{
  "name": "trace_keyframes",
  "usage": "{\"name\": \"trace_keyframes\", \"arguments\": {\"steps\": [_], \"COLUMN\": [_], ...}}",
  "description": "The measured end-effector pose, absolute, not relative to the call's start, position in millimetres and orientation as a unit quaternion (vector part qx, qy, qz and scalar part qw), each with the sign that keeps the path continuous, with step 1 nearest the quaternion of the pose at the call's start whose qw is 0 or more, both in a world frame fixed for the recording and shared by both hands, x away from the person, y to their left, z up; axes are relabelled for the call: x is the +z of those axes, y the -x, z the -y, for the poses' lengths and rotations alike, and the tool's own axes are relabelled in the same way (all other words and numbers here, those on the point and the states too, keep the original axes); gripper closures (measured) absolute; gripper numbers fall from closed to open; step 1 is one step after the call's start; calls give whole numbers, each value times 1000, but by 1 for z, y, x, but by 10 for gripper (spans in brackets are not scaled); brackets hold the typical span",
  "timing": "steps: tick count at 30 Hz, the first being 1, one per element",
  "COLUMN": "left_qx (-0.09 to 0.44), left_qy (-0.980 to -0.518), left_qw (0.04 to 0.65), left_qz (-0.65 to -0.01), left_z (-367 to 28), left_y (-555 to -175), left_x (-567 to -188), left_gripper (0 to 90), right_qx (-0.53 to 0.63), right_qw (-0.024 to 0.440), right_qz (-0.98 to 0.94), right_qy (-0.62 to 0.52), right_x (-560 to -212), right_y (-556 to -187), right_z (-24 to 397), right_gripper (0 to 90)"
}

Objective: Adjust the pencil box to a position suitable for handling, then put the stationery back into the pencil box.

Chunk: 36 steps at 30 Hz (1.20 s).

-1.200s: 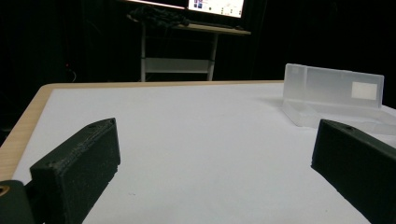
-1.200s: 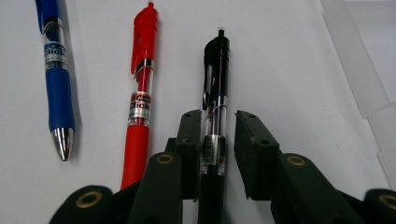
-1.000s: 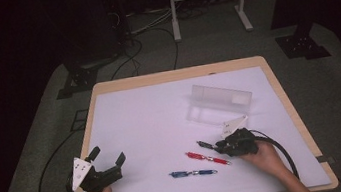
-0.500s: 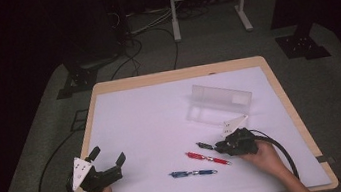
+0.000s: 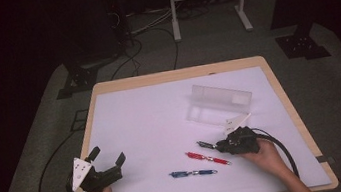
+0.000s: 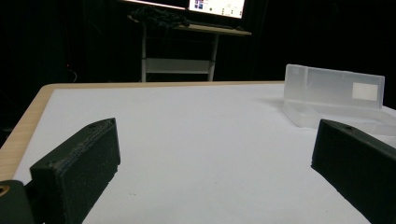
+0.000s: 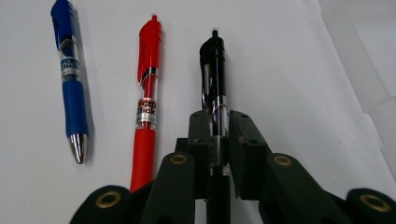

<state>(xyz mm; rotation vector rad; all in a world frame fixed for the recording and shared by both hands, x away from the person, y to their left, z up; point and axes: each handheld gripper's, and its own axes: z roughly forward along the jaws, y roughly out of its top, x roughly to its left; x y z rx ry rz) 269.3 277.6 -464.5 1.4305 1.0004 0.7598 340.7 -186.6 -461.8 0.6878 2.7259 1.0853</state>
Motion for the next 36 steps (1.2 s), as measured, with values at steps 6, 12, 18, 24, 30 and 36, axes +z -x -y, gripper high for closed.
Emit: {"name": "trace_keyframes", "arguments": {"steps": [6, 12, 18, 24, 30, 36], "left_qx": [324, 323, 324, 325, 319, 324], "left_qy": [-609, -611, -612, -611, -613, -613], "left_qw": [584, 582, 581, 581, 580, 579], "left_qz": [-428, -429, -428, -428, -431, -428], "left_z": [-278, -278, -277, -277, -278, -277], "left_y": [-269, -270, -269, -269, -271, -270], "left_x": [-465, -465, -464, -465, -464, -464], "left_gripper": [4, 4, 3, 4, 4, 3], "right_qx": [364, 378, 383, 386, 388, 382], "right_qw": [70, 77, 86, 97, 107, 115], "right_qz": [-900, -892, -889, -887, -887, -889], "right_qy": [-230, -236, -237, -234, -229, -226], "right_x": [-455, -443, -429, -410, -389, -377], "right_y": [-339, -341, -346, -352, -363, -374], "right_z": [192, 201, 209, 211, 212, 212], "right_gripper": [787, 787, 787, 787, 787, 787]}}
